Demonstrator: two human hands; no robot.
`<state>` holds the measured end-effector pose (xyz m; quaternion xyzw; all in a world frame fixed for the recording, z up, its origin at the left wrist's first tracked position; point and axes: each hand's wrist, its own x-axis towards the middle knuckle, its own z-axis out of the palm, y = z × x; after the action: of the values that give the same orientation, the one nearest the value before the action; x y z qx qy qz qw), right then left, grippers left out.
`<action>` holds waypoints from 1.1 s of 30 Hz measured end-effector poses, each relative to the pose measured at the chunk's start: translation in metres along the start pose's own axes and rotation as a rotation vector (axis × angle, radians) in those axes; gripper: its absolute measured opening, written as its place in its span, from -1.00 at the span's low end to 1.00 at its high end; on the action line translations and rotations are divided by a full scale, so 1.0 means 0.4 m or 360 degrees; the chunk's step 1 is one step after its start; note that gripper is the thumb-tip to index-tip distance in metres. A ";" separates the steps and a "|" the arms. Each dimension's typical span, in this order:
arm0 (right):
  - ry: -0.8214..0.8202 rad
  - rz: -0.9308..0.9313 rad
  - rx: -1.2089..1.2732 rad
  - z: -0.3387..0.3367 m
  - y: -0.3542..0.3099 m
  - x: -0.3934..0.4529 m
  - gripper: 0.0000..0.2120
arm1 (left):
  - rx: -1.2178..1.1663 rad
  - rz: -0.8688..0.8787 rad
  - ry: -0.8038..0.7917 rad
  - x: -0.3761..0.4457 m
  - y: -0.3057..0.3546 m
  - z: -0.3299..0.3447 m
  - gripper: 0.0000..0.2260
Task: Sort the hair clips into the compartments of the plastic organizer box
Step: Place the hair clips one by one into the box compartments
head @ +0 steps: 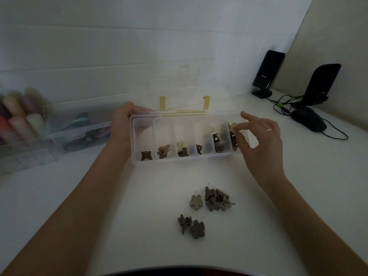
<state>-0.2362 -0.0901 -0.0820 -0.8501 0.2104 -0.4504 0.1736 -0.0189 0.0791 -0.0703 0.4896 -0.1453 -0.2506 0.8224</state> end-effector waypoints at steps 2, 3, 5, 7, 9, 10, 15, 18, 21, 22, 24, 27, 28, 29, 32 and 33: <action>0.0030 -0.0122 0.0082 -0.011 -0.021 -0.001 -0.92 | 0.0000 -0.0001 0.0010 -0.005 0.003 0.005 -0.76; -0.0013 -0.0196 0.0161 -0.019 -0.035 -0.003 -0.93 | 0.0013 0.0004 0.0019 -0.007 0.005 0.009 -0.82; -0.0256 -0.0338 0.0298 -0.038 -0.064 -0.012 -0.91 | 0.0011 0.0000 0.0053 -0.008 0.007 0.014 -0.73; -0.0623 -0.0438 0.0248 -0.049 -0.097 -0.026 -0.80 | -0.0019 0.0014 0.0061 -0.006 0.007 0.016 -0.61; -0.0942 -0.0573 0.0026 -0.043 -0.125 -0.045 -0.67 | 0.0000 0.0034 0.0054 -0.009 0.006 0.017 -0.62; -0.1067 -0.0645 -0.0072 -0.036 -0.133 -0.053 -0.63 | 0.0015 0.0032 0.0049 -0.010 0.007 0.018 -0.64; -0.1371 -0.0722 -0.0119 -0.004 -0.138 -0.072 -0.69 | -0.0005 -0.0020 0.0045 -0.018 0.013 0.022 -0.62; -0.1301 -0.0723 -0.0048 0.002 -0.133 -0.071 -0.70 | -0.0005 -0.0024 0.0062 -0.022 0.012 0.023 -0.61; -0.1240 -0.0717 0.0024 0.013 -0.128 -0.071 -0.76 | -0.0019 -0.0024 0.0060 -0.029 0.016 0.028 -0.61; -0.1223 -0.0687 0.0060 0.015 -0.126 -0.073 -0.78 | -0.0008 -0.0021 0.0050 -0.033 0.018 0.032 -0.67; -0.1215 -0.0573 0.0127 0.016 -0.124 -0.074 -0.78 | -0.0005 -0.0021 0.0025 -0.041 0.023 0.037 -0.77; -0.1146 -0.0344 0.0339 0.010 -0.126 -0.070 -0.79 | -0.0066 -0.0014 0.0007 -0.037 0.021 0.034 -0.80; -0.1051 -0.0273 0.0431 0.006 -0.126 -0.066 -0.81 | -0.0078 -0.0011 0.0004 -0.035 0.019 0.032 -0.81; -0.0910 -0.0213 0.0499 0.002 -0.125 -0.061 -0.85 | -0.0079 -0.0010 0.0004 -0.032 0.018 0.029 -0.81; -0.0337 0.0020 0.0626 -0.016 -0.115 -0.042 -0.95 | -0.0075 -0.0007 -0.0002 -0.027 0.015 0.023 -0.81; -0.0148 0.0124 0.0674 -0.022 -0.106 -0.034 -0.93 | -0.0088 -0.0004 -0.0012 -0.027 0.015 0.022 -0.81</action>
<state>-0.2418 -0.0478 -0.0662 -0.8059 0.1355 -0.4377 0.3750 -0.0306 0.0808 -0.0608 0.4660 -0.1410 -0.2574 0.8347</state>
